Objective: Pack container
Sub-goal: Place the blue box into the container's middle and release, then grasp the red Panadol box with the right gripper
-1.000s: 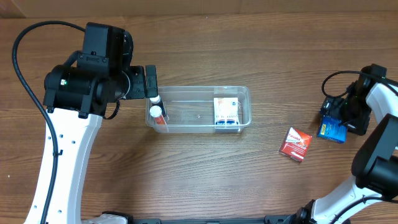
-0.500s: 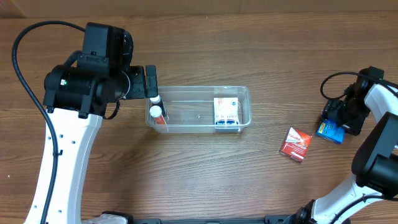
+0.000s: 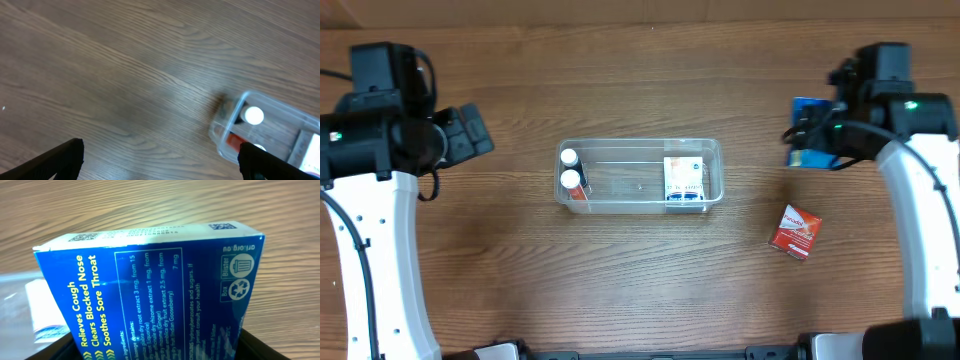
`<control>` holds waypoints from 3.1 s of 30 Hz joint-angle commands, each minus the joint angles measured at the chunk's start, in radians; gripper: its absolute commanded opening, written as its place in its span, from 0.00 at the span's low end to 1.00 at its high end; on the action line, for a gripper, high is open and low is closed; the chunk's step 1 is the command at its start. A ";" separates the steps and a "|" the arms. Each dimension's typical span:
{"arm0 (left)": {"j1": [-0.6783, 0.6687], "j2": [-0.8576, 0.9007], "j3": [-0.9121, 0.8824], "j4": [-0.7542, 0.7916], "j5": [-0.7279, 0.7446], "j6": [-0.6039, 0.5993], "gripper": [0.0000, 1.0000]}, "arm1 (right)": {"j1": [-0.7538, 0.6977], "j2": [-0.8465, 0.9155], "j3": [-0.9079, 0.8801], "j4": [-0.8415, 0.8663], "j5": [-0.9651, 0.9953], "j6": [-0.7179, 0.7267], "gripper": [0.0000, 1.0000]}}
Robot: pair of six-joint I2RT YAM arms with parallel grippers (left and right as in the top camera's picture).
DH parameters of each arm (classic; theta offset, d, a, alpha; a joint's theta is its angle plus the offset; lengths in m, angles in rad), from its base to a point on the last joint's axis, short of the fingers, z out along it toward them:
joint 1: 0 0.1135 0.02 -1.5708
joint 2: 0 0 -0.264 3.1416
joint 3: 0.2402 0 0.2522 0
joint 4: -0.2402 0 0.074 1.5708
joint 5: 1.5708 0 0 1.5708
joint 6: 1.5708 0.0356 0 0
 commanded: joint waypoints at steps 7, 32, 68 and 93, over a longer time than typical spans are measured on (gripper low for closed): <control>0.022 0.001 0.006 -0.006 0.032 -0.010 1.00 | 0.500 0.035 0.038 0.084 -0.013 0.280 0.72; 0.022 0.001 0.006 -0.024 0.032 -0.010 1.00 | 0.640 0.401 0.037 0.303 -0.051 0.490 0.73; 0.022 0.001 0.006 -0.023 0.032 -0.010 1.00 | -0.056 -0.076 -0.174 -0.144 0.123 0.383 1.00; 0.022 0.001 0.006 -0.024 0.032 -0.009 1.00 | -0.063 0.008 -0.745 0.401 0.076 0.349 1.00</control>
